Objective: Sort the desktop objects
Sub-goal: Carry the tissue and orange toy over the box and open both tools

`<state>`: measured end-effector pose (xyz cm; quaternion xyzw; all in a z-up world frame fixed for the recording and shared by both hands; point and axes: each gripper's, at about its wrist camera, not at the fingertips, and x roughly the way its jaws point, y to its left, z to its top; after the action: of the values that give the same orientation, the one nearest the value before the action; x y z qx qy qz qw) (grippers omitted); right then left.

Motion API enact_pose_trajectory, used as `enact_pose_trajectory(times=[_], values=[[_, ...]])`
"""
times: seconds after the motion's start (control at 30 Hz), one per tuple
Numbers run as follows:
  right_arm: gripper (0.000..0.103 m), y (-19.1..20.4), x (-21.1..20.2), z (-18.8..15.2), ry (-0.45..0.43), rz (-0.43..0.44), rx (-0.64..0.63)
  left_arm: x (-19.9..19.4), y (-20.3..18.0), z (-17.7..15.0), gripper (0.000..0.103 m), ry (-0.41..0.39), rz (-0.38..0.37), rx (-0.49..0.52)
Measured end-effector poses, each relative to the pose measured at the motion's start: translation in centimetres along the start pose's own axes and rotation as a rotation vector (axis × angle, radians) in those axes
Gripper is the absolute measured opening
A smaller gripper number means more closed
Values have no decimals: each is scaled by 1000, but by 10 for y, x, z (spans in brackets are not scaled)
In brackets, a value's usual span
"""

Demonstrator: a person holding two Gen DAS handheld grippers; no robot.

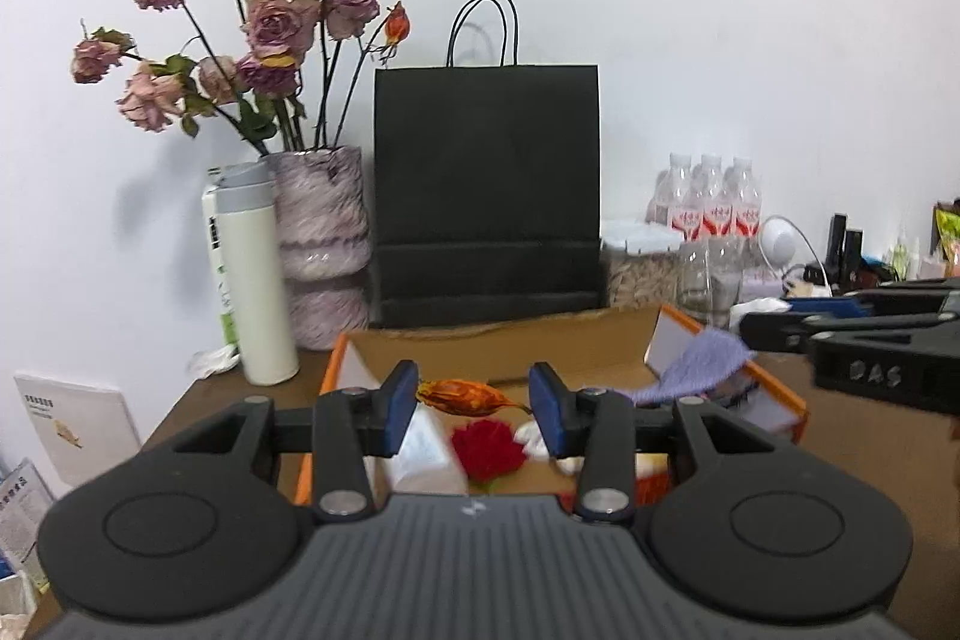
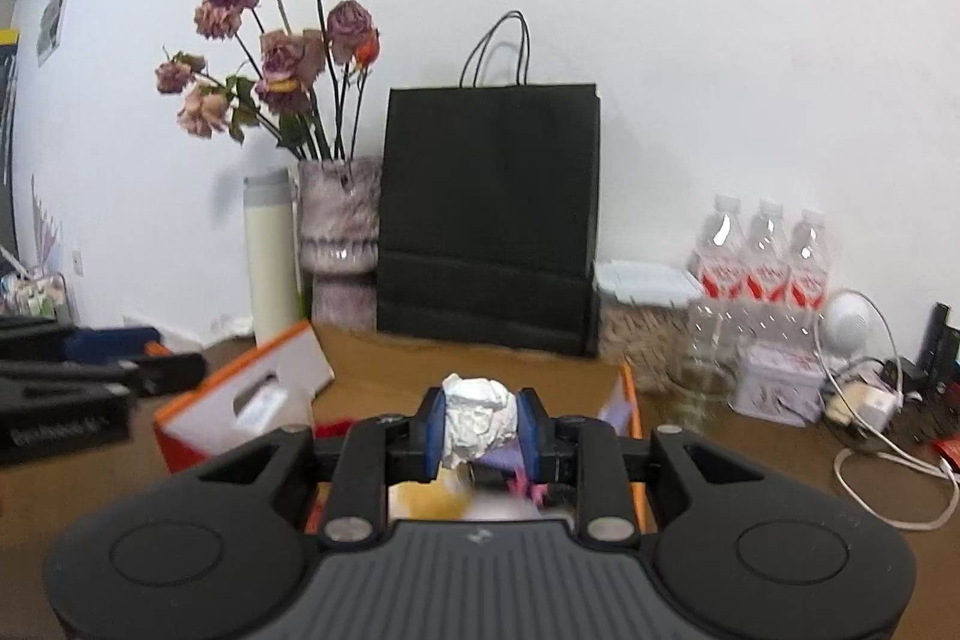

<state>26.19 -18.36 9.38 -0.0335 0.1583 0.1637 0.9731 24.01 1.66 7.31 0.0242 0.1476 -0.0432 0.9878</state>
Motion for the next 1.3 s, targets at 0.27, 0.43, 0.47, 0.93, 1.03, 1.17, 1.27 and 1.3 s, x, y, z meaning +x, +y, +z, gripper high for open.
enact_pose_trajectory(times=[0.27, 0.43, 0.47, 0.93, 1.03, 1.17, 1.27, 1.3], values=[[24, -1, 58, 15, 12, 6, 45, 58, -7, 15, 42, 10, 26, -80], [24, -6, 97, 10, 79, -8, 80, 98, -14, 20, 42, 37, 36, -98], [24, -7, 104, 8, 97, -11, 81, 108, -16, 21, 42, 45, 41, -100], [26, -13, 135, -23, 213, -52, 60, 138, -18, -11, 42, 134, 68, -45], [30, -15, 135, -24, 227, -56, 65, 136, -19, -11, 43, 126, 80, -28], [64, -16, 131, -23, 226, -71, 60, 129, -19, -9, 82, 108, 111, -30], [91, -19, 125, -20, 208, -84, 60, 119, -16, -4, 103, 57, 153, -37], [96, -21, 122, -19, 204, -81, 69, 116, -15, -2, 103, 54, 156, -41]])
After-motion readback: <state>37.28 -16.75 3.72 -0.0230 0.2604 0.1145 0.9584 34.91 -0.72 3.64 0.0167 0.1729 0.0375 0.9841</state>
